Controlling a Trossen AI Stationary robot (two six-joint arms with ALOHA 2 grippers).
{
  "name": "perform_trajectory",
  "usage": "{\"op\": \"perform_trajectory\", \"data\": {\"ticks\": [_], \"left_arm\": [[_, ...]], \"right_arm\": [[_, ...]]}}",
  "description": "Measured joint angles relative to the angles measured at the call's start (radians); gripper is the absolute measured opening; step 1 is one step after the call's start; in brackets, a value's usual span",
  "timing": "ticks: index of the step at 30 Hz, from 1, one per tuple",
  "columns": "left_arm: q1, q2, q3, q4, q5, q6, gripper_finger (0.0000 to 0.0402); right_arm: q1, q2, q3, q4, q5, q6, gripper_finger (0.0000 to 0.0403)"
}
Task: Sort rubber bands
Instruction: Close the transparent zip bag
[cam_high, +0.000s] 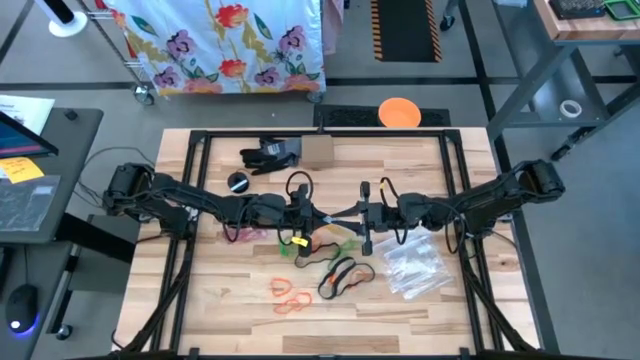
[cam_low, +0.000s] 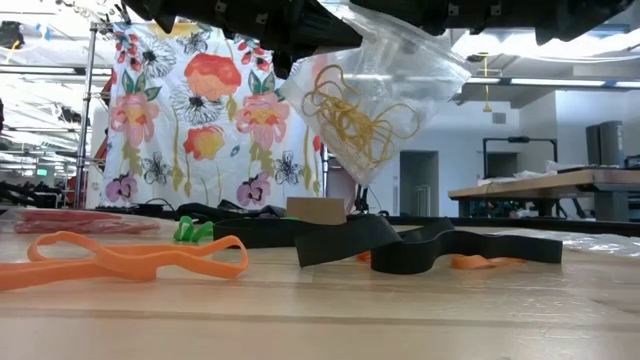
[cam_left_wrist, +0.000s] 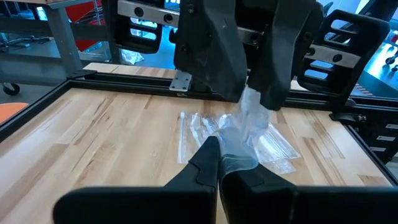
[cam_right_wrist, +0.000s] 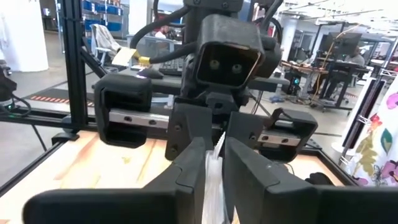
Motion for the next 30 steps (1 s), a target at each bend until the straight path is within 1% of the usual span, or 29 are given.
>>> {"op": "perform_trajectory", "data": {"ticks": [7,10,15,18,23,27,30], "left_arm": [[0.000,0.000,0.000,0.003,-0.020,-0.001,0.0000],[0.000,0.000,0.000,0.003,-0.024,-0.001,0.0000],[0.000,0.000,0.000,-0.003,-0.024,-0.002,0.0000],[-0.001,0.000,0.000,-0.009,-0.026,-0.002,0.0000],[0.000,-0.001,0.000,-0.029,-0.075,-0.003,0.0000],[0.000,-0.001,0.000,-0.035,-0.080,-0.003,0.0000],[0.000,-0.001,0.000,-0.034,-0.080,-0.003,0.0000]], "right_arm": [[0.000,0.000,0.001,-0.008,0.008,0.002,0.0057],[0.000,-0.001,0.021,-0.064,0.050,0.028,0.0057],[0.007,-0.001,0.065,-0.189,0.082,0.046,0.0057],[0.026,-0.001,0.079,-0.220,0.107,0.045,0.0057],[0.072,-0.001,0.091,-0.222,0.185,-0.020,0.0057],[0.095,-0.001,0.092,-0.215,0.193,-0.122,0.0057],[0.105,-0.001,0.092,-0.213,0.206,-0.110,0.0057]]}}
